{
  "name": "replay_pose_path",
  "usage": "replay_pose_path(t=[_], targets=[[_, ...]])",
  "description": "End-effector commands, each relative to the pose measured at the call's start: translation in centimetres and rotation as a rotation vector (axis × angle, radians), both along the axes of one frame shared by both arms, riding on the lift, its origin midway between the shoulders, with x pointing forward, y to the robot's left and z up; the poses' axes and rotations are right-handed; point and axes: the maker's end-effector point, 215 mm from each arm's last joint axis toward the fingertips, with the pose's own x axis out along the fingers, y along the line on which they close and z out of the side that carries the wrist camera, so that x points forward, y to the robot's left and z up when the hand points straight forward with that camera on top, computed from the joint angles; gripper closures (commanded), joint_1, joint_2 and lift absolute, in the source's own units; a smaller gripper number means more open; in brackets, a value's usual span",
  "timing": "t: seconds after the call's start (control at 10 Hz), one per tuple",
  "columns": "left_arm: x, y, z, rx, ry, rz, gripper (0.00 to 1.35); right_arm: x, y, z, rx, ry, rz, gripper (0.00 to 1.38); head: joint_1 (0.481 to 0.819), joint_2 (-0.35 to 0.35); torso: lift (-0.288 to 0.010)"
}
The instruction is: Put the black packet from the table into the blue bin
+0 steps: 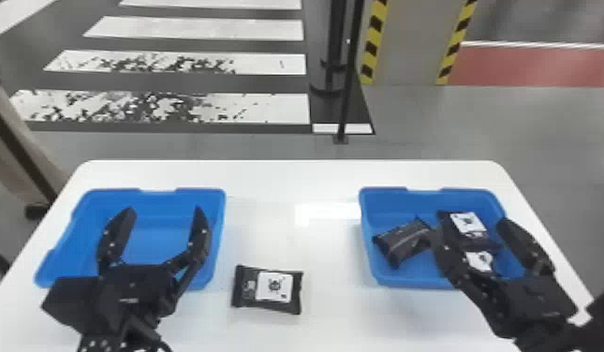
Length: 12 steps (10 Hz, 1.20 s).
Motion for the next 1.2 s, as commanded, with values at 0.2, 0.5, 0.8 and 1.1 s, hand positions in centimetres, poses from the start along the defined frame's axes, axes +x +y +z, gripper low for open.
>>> replay_pose_path(t=[0.2, 0.5, 0.8, 1.1], targets=[[-0.1, 0.0, -0.2, 0.000, 0.007, 0.000, 0.13, 0.0, 0.0, 0.0, 0.000, -0.002, 0.000, 0.13, 0.695, -0.026, -0.110], [-0.1, 0.0, -0.3, -0.002, 0.007, 0.000, 0.13, 0.1, 0.0, 0.0, 0.000, -0.002, -0.001, 0.13, 0.695, -0.026, -0.110], [-0.1, 0.0, -0.3, 0.000, 0.010, 0.000, 0.13, 1.0, 3.2, -1.4, 0.003, 0.044, 0.074, 0.13, 0.695, -0.019, -0.110], [0.0, 0.0, -0.4, 0.001, 0.012, 0.000, 0.13, 2.5, 8.2, -4.7, -0.027, 0.134, 0.264, 0.13, 0.695, 0.039, -0.110]])
